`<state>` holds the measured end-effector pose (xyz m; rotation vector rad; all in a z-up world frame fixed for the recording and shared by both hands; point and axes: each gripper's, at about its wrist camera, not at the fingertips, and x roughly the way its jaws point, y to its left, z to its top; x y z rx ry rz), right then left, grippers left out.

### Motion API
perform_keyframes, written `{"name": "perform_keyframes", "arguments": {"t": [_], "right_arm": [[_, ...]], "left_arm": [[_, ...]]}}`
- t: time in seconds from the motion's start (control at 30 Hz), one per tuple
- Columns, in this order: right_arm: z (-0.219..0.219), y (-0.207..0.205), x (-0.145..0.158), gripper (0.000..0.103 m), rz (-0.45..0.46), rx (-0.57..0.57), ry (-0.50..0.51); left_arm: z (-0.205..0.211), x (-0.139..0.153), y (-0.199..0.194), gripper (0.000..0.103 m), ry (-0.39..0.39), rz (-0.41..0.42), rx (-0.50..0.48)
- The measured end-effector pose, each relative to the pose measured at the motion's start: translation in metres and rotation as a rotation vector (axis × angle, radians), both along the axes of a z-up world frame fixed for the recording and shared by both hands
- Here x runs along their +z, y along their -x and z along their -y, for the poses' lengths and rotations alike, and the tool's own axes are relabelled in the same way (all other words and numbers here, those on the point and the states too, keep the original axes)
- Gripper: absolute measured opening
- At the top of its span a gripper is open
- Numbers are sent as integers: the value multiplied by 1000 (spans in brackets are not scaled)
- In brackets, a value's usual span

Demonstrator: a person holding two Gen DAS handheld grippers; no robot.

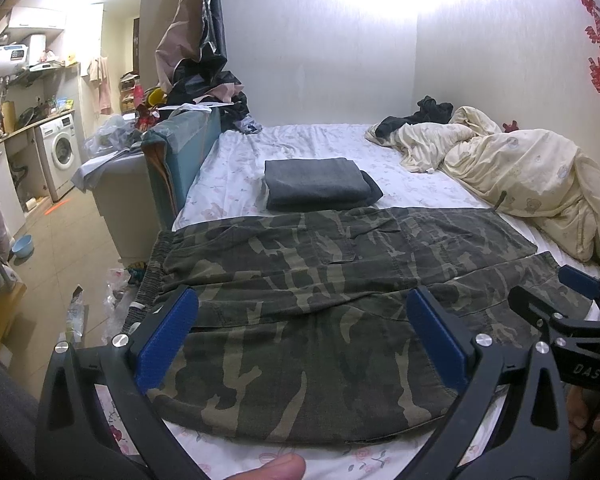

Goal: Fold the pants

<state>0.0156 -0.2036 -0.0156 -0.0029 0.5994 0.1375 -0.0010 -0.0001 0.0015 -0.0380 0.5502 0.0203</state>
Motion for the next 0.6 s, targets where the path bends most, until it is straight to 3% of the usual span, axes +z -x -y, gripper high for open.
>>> {"name": "perform_keyframes", "arguments": {"t": [0.6], "right_arm": [[-2,-1,-3,103,-12,4,-1]], "left_arm": [[-5,-3,6,102,-1,0,0]]}}
